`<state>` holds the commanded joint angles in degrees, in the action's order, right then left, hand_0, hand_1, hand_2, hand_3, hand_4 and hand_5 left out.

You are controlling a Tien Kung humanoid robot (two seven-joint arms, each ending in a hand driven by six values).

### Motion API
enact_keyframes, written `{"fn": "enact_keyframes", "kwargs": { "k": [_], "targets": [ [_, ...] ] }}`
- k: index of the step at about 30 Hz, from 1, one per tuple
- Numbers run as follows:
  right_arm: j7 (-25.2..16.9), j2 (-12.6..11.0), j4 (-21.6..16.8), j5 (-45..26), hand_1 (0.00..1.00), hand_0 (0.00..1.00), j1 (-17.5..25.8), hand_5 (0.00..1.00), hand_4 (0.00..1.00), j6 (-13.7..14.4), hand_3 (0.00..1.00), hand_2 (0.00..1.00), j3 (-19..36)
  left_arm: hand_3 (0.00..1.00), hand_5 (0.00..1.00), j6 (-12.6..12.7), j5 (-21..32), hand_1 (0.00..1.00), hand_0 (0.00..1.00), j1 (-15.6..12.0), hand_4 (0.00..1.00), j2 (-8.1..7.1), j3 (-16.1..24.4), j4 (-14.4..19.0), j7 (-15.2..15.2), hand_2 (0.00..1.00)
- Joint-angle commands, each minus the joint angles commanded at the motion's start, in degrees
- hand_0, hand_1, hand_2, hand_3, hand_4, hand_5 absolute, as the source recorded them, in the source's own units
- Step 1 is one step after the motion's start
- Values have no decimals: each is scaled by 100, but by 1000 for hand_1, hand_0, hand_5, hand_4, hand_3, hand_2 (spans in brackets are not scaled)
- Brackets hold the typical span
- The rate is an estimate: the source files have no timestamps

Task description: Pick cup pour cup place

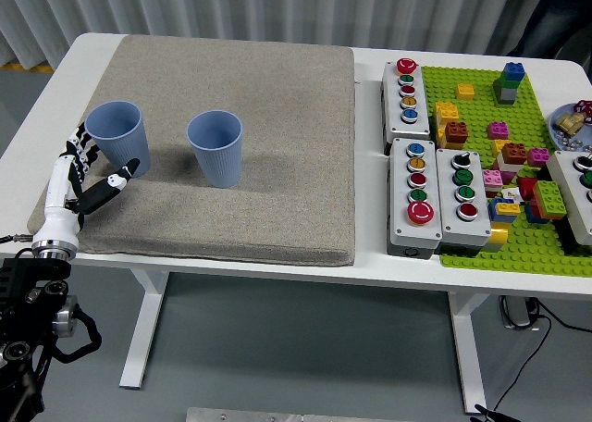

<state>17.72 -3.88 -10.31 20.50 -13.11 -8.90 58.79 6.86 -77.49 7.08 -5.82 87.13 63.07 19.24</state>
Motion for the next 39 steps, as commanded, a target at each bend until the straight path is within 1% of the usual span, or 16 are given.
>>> {"fn": "enact_keyframes", "kwargs": {
  "k": [10,16,17,25,39],
  "targets": [
    [-8,-7,0,-11,700,764,-18,262,197,-10,628,749,-6,998,296,19,-32,903,903,87,927,40,-45,-31,0,998],
    [1,-5,0,11,701,764,-13,260,199,-13,628,748,21,998,298,100,-93,902,902,87,927,48,-42,-16,-10,998],
    [4,-6,0,13,701,764,-16,260,199,-16,628,748,19,998,295,123,-112,856,862,94,922,54,-32,-27,-12,998],
    [7,-2,0,7,701,764,-18,260,200,-20,628,748,18,998,294,256,-189,859,859,143,919,94,31,-138,-66,998],
    [9,4,0,45,701,763,5,257,201,-33,628,748,32,998,298,303,-286,862,859,218,920,145,26,-235,-75,998]
  ]
}}
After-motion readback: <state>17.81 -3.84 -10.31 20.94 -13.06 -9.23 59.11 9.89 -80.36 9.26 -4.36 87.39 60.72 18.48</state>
